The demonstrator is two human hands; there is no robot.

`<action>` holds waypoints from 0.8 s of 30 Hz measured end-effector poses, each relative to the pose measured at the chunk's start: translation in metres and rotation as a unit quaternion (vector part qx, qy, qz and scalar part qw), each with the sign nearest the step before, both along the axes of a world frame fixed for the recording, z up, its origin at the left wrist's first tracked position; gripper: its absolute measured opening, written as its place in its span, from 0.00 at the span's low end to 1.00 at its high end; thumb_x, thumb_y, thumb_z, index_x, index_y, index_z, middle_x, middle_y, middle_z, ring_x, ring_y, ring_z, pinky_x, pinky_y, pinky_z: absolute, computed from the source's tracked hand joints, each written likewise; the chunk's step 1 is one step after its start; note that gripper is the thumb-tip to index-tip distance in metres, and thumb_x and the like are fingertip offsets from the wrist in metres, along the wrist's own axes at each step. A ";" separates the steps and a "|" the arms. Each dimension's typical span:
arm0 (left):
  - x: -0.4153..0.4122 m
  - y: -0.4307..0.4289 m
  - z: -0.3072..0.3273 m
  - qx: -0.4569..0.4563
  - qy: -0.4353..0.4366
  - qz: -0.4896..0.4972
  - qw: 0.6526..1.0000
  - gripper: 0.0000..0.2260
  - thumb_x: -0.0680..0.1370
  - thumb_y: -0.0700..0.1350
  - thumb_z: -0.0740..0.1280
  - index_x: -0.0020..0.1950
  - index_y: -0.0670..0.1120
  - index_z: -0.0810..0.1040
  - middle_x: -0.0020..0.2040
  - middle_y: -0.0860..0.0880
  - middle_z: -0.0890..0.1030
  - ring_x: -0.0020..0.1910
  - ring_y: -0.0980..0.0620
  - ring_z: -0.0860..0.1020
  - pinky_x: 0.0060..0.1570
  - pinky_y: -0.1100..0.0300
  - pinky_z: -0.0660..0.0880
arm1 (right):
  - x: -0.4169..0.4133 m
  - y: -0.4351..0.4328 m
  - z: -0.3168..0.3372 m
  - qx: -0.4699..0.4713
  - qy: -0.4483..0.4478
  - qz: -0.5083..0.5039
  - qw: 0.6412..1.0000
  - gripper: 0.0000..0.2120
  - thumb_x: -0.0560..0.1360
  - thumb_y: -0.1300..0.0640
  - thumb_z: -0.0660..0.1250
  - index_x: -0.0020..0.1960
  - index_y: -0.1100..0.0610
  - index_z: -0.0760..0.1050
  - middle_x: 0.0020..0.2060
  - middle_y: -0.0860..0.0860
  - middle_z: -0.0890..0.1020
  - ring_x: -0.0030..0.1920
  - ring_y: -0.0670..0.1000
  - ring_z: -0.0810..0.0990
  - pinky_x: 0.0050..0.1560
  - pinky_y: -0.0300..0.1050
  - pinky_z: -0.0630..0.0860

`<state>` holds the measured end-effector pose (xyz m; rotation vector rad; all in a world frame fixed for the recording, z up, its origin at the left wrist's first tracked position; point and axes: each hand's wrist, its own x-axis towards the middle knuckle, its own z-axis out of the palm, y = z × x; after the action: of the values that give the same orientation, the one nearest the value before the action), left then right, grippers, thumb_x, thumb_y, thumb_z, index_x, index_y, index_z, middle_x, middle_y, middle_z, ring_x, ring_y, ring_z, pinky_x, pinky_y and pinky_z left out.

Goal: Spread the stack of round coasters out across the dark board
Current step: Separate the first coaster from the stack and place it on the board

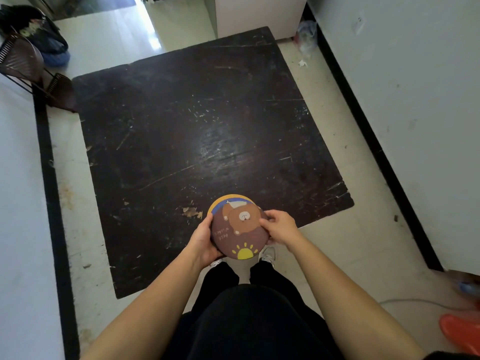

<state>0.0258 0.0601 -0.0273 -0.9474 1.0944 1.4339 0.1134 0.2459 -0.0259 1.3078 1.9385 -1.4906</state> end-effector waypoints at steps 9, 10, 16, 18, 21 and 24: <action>-0.018 -0.017 0.010 -0.045 0.113 0.104 0.987 0.20 0.83 0.56 0.57 0.61 0.44 0.79 0.57 0.42 0.83 0.54 0.42 0.81 0.53 0.45 0.77 | 0.011 0.027 0.009 -0.019 0.048 -0.144 0.988 0.14 0.80 0.61 0.65 0.65 0.59 0.76 0.53 0.58 0.82 0.47 0.54 0.81 0.29 0.43 0.81; -0.022 -0.024 0.011 -0.051 0.129 0.118 0.983 0.21 0.83 0.55 0.55 0.65 0.43 0.77 0.61 0.42 0.81 0.57 0.41 0.80 0.57 0.44 0.76 | 0.007 0.026 0.009 -0.024 0.054 -0.158 0.986 0.14 0.80 0.62 0.65 0.65 0.59 0.75 0.53 0.57 0.81 0.48 0.54 0.81 0.30 0.43 0.81; -0.040 -0.084 0.021 -0.162 0.186 0.200 0.948 0.21 0.84 0.51 0.57 0.71 0.40 0.72 0.67 0.39 0.78 0.63 0.39 0.77 0.65 0.41 0.73 | -0.035 -0.006 0.010 -0.098 0.081 -0.169 0.977 0.14 0.81 0.61 0.63 0.66 0.57 0.73 0.57 0.57 0.78 0.50 0.54 0.80 0.32 0.45 0.81; -0.040 -0.106 0.022 -0.192 0.190 0.220 0.938 0.21 0.84 0.51 0.57 0.71 0.40 0.72 0.67 0.39 0.77 0.63 0.39 0.77 0.64 0.41 0.73 | -0.054 -0.024 0.013 -0.146 0.086 -0.179 0.969 0.14 0.81 0.62 0.61 0.67 0.56 0.71 0.58 0.56 0.77 0.52 0.55 0.81 0.32 0.44 0.82; -0.037 -0.134 0.022 -0.208 0.194 0.247 0.926 0.21 0.84 0.51 0.56 0.73 0.40 0.70 0.70 0.39 0.75 0.66 0.39 0.75 0.65 0.42 0.72 | -0.091 -0.053 0.018 -0.185 0.089 -0.170 0.964 0.16 0.82 0.62 0.60 0.69 0.56 0.69 0.56 0.53 0.78 0.53 0.55 0.81 0.35 0.45 0.83; -0.035 -0.153 0.023 -0.208 0.208 0.264 0.919 0.22 0.85 0.52 0.54 0.74 0.40 0.68 0.72 0.39 0.73 0.68 0.39 0.73 0.67 0.43 0.70 | -0.135 -0.086 0.025 -0.199 0.104 -0.123 0.967 0.17 0.82 0.62 0.59 0.70 0.56 0.67 0.58 0.54 0.79 0.55 0.56 0.81 0.35 0.45 0.82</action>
<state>-0.0091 -0.0930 -0.0044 -1.3511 1.5804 1.9467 -0.0212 0.1599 -0.0008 1.2799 1.5118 -2.0835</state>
